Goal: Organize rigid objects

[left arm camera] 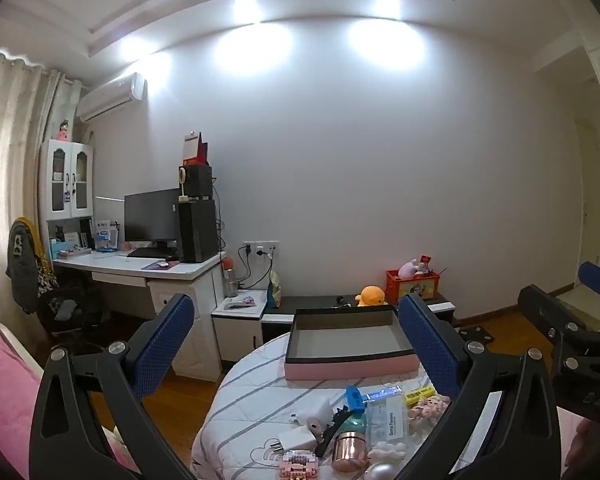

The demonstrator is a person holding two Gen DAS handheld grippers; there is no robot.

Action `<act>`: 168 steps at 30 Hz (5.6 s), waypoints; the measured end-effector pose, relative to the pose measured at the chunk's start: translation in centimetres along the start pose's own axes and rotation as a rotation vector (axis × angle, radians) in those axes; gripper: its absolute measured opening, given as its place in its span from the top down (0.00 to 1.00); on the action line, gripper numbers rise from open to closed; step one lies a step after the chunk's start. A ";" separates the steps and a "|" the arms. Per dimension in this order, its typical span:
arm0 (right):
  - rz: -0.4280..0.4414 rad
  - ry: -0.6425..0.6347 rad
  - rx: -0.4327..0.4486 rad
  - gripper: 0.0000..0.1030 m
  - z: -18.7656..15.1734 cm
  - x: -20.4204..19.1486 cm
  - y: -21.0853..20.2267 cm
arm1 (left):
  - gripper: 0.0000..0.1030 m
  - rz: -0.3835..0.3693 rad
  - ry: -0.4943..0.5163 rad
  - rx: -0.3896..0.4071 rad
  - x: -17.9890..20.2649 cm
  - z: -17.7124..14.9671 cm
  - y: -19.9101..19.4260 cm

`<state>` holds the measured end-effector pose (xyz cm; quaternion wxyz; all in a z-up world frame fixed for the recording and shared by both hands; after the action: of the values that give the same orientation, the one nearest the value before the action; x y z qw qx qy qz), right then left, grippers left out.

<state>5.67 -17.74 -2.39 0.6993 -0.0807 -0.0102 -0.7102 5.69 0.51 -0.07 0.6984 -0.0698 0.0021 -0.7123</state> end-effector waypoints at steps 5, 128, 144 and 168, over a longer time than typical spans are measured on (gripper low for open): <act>-0.003 -0.002 -0.003 0.00 0.1 -0.3 -0.1 | 0.00 -0.022 0.008 -0.011 0.4 0.0 0.1; 0.035 -0.026 -0.434 0.00 -16.7 -2.2 6.7 | 0.00 -0.007 0.016 -0.522 -6.5 -21.6 10.0; 0.119 0.030 -0.513 0.00 -21.1 -4.9 9.0 | 0.10 -0.095 -0.075 -0.661 -6.2 -26.9 15.9; 0.307 0.075 -0.569 0.52 -23.8 -6.4 11.8 | 0.47 -0.199 -0.084 -0.593 -5.2 -25.9 14.4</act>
<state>15.12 -14.67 -27.86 0.7474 -0.2474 0.2267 -0.5734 17.39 2.89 -27.69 0.5741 -0.2997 0.1743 -0.7418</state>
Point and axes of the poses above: each gripper's, at about its wrist camera, not at the fingertips, and y roughly the way its jaws point, x to its right, z to its top, the point moved 6 cm from there along y, roughly the way its jaws point, and after that the axes turned 8 degrees about -y, right-handed, at the moved point
